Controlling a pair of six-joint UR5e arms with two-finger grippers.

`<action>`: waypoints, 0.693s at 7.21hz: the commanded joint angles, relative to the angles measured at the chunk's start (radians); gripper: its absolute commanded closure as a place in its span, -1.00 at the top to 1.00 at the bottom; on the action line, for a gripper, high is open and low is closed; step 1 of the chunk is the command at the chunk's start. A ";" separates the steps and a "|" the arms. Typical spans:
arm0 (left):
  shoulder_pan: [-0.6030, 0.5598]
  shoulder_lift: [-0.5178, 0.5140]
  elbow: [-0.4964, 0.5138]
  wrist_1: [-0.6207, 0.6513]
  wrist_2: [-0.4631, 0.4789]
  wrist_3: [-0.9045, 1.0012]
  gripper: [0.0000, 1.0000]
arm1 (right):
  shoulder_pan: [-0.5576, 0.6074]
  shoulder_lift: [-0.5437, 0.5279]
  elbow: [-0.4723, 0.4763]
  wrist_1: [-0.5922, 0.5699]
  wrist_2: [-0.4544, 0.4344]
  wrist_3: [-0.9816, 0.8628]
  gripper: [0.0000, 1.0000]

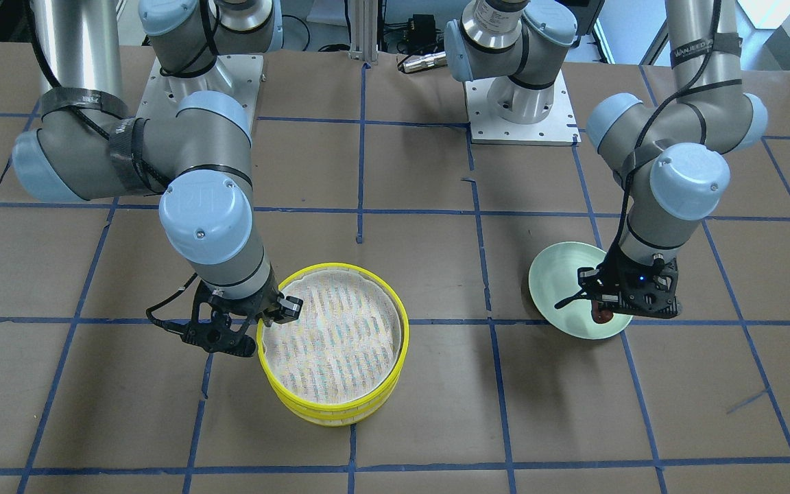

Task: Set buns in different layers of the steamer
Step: 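Grasp the brown bun with the left gripper and lift it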

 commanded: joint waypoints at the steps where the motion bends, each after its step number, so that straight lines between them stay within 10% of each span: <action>1: -0.123 0.036 0.123 -0.171 -0.026 -0.197 -0.92 | 0.000 0.000 0.002 0.000 0.001 0.002 -0.80; 5: -0.173 0.034 0.159 -0.187 -0.103 -0.302 -0.92 | 0.000 0.000 0.007 -0.014 -0.005 0.000 -0.77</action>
